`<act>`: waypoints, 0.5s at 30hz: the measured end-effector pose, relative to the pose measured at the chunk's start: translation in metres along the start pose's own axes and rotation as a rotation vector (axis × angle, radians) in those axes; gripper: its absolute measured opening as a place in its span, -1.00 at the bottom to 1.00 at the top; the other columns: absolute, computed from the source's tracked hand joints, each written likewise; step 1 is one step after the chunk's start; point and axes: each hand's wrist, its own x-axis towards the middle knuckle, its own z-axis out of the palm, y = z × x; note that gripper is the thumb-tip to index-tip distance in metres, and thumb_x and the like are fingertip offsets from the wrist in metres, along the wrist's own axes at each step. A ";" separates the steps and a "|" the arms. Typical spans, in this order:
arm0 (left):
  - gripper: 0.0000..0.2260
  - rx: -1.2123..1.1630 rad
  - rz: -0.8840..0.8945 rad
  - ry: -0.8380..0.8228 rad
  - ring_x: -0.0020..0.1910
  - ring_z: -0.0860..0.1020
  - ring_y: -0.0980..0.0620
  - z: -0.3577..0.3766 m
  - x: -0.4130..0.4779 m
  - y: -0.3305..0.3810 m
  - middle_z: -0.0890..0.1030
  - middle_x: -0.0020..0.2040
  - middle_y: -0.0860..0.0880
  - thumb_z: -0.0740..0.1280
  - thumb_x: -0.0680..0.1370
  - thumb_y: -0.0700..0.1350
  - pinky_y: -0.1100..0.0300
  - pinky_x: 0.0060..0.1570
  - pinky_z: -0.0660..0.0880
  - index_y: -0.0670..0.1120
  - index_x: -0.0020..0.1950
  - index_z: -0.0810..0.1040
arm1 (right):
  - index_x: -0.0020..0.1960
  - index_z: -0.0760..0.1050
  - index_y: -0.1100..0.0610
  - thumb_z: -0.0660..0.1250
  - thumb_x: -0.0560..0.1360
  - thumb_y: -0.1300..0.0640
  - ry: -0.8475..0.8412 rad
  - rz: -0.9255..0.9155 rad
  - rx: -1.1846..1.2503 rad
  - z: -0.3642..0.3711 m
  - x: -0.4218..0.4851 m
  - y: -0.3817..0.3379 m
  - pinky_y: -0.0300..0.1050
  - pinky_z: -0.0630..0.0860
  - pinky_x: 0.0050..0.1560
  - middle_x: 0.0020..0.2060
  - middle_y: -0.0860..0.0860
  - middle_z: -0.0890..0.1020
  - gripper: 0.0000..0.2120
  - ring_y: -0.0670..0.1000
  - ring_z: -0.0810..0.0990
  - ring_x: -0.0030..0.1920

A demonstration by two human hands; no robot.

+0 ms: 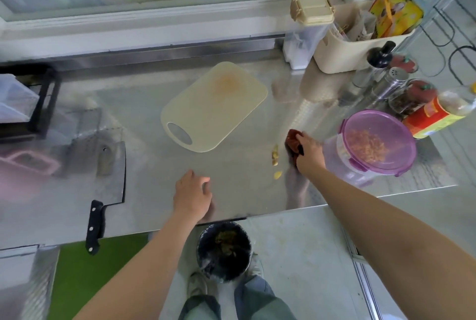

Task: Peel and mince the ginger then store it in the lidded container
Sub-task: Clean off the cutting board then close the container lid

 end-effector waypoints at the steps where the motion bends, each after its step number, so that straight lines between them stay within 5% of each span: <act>1: -0.72 -0.002 -0.002 0.005 0.21 0.39 -0.18 0.000 -0.002 -0.003 0.43 0.15 -0.10 0.17 0.59 -0.12 -0.03 0.16 0.43 0.01 0.24 0.55 | 0.46 0.33 0.19 0.18 0.46 0.45 -0.027 -0.040 0.022 0.003 0.000 -0.005 -0.11 0.09 0.47 0.48 0.09 0.28 -0.42 0.14 0.22 0.48; 8: -0.66 -0.031 0.012 0.030 0.42 0.25 -0.14 0.005 -0.012 -0.018 0.30 0.47 -0.11 0.17 0.59 -0.19 0.01 0.33 0.33 0.03 0.32 0.50 | 0.39 0.43 0.17 0.19 0.38 0.53 -0.166 -0.332 0.094 0.037 -0.038 -0.029 -0.26 0.05 0.44 0.42 0.04 0.39 -0.38 0.09 0.26 0.43; 11: -0.66 -0.037 0.022 0.048 0.44 0.24 -0.13 0.004 -0.019 -0.020 0.29 0.48 -0.13 0.16 0.60 -0.19 0.00 0.35 0.32 -0.01 0.34 0.49 | 0.43 0.39 0.12 0.20 0.42 0.50 -0.235 -0.415 0.090 0.060 -0.065 -0.042 -0.15 0.07 0.50 0.44 -0.02 0.35 -0.37 0.03 0.23 0.45; 15: -0.66 -0.015 0.025 0.066 0.45 0.21 -0.16 0.004 -0.029 -0.024 0.26 0.50 -0.13 0.17 0.60 -0.19 -0.01 0.38 0.29 -0.02 0.36 0.48 | 0.36 0.47 0.10 0.11 0.40 0.51 -0.170 -0.337 0.260 0.061 -0.081 -0.057 -0.28 0.20 0.35 0.35 0.04 0.46 -0.39 0.06 0.36 0.36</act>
